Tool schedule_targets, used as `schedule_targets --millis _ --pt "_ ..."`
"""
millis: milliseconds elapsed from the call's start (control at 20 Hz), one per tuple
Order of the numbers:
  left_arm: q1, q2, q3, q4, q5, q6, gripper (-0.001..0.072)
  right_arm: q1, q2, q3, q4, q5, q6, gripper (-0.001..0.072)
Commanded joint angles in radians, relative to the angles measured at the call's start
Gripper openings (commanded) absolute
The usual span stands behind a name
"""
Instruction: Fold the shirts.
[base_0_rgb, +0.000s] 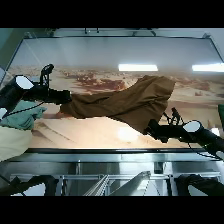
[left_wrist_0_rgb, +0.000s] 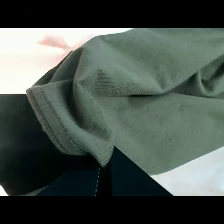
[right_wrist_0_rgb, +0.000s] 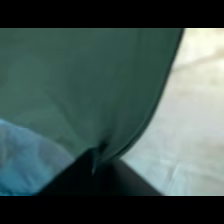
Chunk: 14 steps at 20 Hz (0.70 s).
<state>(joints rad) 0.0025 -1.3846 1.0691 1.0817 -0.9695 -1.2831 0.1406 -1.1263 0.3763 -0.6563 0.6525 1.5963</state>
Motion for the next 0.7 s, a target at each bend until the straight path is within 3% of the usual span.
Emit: schedule_targets --millis 0,150,400,650 --pt "0.0 0.027 0.001 0.0 0.005 0.0 0.0021 0.013 0.063 0.027 0.014 -0.033 -0.06 0.0018" --pt "0.028 0.153 0.002 -0.004 0.071 -0.016 0.0021 -0.067 0.256 0.135 -0.105 -0.002 -0.047 0.0017" --pt "0.113 0.494 0.031 -0.038 0.103 -0.046 0.0022 -0.347 0.521 0.544 -0.393 0.279 0.008 0.0017" --pt "0.051 0.789 0.261 -0.036 0.107 -0.072 0.0021 -0.472 0.595 0.945 -0.423 0.456 -0.029 0.0017"
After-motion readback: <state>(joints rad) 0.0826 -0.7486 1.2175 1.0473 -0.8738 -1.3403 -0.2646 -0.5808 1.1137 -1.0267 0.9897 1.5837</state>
